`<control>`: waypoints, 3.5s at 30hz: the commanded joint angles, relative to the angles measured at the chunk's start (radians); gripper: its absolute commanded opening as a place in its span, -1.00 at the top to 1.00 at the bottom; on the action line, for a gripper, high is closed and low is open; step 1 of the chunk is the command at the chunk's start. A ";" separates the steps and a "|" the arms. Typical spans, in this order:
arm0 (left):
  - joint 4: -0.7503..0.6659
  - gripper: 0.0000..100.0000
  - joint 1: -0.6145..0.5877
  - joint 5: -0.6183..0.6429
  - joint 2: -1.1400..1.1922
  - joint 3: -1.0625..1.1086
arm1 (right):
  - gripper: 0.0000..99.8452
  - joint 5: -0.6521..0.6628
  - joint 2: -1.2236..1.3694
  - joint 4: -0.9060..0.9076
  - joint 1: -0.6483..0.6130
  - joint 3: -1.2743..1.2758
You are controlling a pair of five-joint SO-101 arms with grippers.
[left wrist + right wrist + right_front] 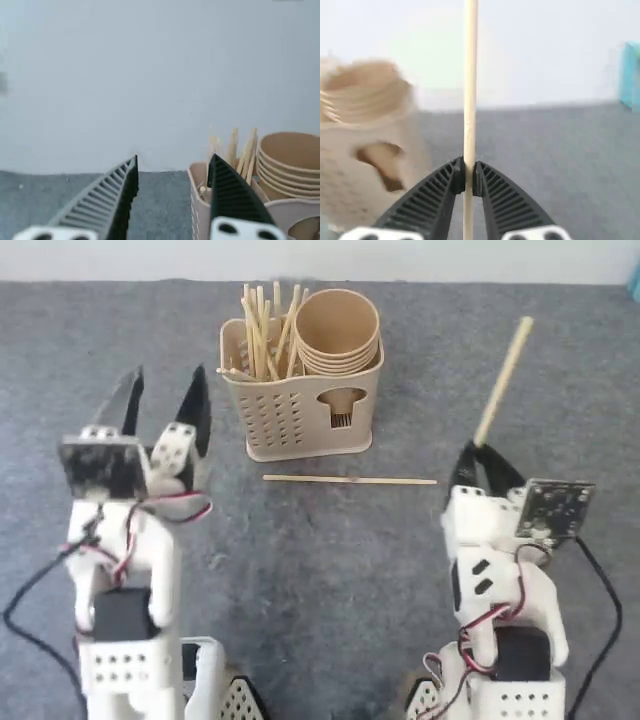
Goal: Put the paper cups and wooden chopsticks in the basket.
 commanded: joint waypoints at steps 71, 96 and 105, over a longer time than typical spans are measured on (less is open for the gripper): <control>-0.066 0.58 -0.118 0.445 -0.298 0.515 | 0.68 -0.002 0.432 0.119 -0.349 -0.439; -0.068 0.58 -0.018 0.276 -0.304 0.562 | 0.83 0.259 1.283 -0.343 -0.093 -0.267; -0.068 0.58 -0.018 0.275 -0.304 0.562 | 0.79 0.393 1.409 -0.446 -0.114 -0.269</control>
